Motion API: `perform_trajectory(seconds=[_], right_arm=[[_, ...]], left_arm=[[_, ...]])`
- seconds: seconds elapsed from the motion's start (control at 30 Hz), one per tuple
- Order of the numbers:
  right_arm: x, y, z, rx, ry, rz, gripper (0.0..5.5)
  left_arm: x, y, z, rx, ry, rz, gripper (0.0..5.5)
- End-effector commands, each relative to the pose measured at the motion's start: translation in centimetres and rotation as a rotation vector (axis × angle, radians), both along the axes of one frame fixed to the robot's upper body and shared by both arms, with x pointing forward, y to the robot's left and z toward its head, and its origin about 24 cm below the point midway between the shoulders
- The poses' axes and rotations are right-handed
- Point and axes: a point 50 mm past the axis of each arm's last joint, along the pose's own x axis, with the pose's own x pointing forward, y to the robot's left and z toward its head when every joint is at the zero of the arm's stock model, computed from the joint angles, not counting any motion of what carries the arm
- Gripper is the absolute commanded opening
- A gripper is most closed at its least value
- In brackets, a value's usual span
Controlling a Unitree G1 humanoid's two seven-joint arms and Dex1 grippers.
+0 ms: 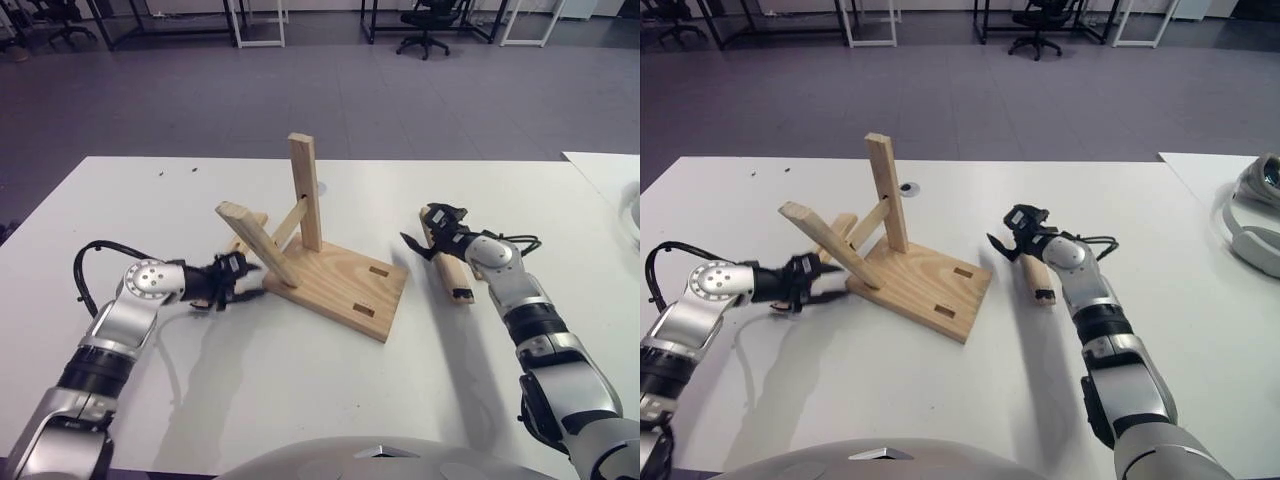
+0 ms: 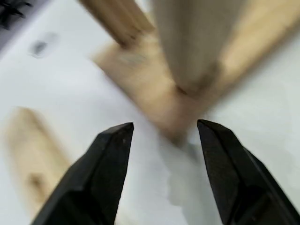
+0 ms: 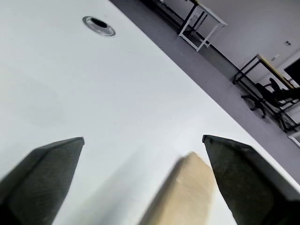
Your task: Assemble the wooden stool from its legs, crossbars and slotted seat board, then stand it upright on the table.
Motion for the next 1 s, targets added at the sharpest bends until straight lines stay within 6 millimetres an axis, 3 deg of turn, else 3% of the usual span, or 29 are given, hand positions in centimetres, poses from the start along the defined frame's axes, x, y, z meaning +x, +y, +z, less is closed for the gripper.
perform_trajectory(seconds=[0.03, 0.17, 0.3, 0.47, 0.67, 0.73, 0.87, 1.0], right_arm=[[-1.0, 1.4, -0.9, 0.013, 0.077, 0.165, 4.72], [-3.8, 2.4, -2.5, 0.077, 0.142, 0.229, 4.72], [-5.6, 3.3, -2.9, 0.106, 0.124, 0.092, 4.72], [-6.1, 4.6, -2.6, 0.173, 0.118, -0.093, 4.72], [-4.3, 4.6, -1.7, 0.215, 0.061, -0.246, 4.72], [-4.0, 3.6, -0.8, 0.225, -0.001, -0.311, 4.72], [-4.7, -2.0, 1.8, 0.353, -0.134, -0.51, 4.72], [-6.0, -6.6, 0.0, 0.471, -0.027, -0.629, 4.72]], left_arm=[[0.9, -0.8, 0.1, 0.094, -0.071, 0.007, 2.52], [4.2, -6.2, -1.6, -0.122, -0.261, 0.238, 2.52], [6.3, -9.6, -2.6, -0.269, -0.312, 0.44, 2.52], [6.0, -9.3, -2.4, -0.317, -0.32, 0.509, 2.52], [4.8, -9.2, -2.5, -0.286, -0.295, 0.494, 2.52], [4.4, -8.7, -2.4, -0.3, -0.275, 0.537, 2.52], [1.9, -7.9, -2.0, -0.514, -0.12, 0.749, 2.52], [-0.4, -10.3, -2.6, -0.719, 0.091, 0.837, 2.52]])
